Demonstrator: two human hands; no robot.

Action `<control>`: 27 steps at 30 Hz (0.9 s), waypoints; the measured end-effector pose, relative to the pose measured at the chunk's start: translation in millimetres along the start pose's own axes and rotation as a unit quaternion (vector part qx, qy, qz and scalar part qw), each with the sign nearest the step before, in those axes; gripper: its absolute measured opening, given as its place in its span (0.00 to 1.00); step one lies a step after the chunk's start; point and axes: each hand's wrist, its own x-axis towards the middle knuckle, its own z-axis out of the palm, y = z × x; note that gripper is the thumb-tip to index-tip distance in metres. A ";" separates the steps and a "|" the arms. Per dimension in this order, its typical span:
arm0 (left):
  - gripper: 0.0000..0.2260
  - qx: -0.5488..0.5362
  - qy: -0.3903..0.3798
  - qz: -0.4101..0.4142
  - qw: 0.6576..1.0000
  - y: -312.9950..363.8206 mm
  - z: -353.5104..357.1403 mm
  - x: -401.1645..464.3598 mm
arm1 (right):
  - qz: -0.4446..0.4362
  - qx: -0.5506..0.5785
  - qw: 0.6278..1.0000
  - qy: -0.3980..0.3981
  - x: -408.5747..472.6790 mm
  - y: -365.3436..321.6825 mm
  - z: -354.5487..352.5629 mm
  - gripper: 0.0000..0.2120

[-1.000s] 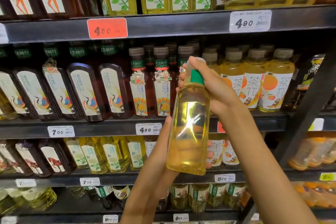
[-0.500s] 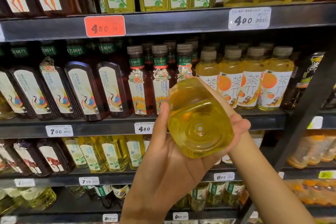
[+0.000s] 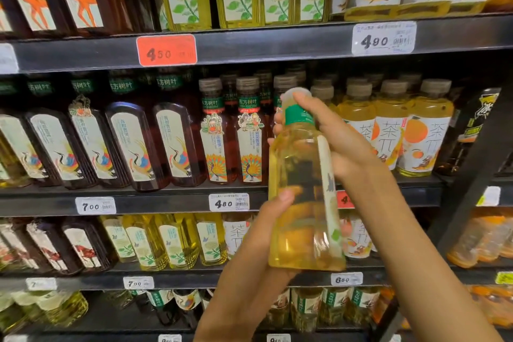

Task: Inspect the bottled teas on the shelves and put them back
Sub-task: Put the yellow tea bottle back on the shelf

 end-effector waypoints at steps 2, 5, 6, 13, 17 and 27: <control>0.27 0.095 0.103 0.006 0.990 -0.3 -10.6 4.9 | -0.079 -0.063 0.995 -0.011 2.1 1.9 -4.1 0.09; 0.44 0.195 0.145 -0.008 0.970 0.8 -19.7 13.7 | -0.159 -0.127 0.978 -0.047 -0.9 0.6 -5.0 0.11; 0.48 0.209 0.167 -0.006 0.963 -0.6 -21.7 17.0 | -0.175 -0.134 0.974 -0.056 -3.0 0.3 -4.5 0.13; 0.31 0.228 0.253 0.084 0.937 -6.9 -20.6 30.5 | -0.193 -0.177 0.961 -0.086 -17.3 0.6 2.8 0.13; 0.27 0.295 0.212 0.198 0.910 -3.3 -18.6 41.3 | -0.284 -0.241 0.926 -0.062 -22.9 3.9 3.1 0.10; 0.35 0.477 0.176 0.285 0.813 -0.7 -30.6 61.0 | -0.403 -0.336 0.843 -0.116 -45.9 2.6 -5.9 0.16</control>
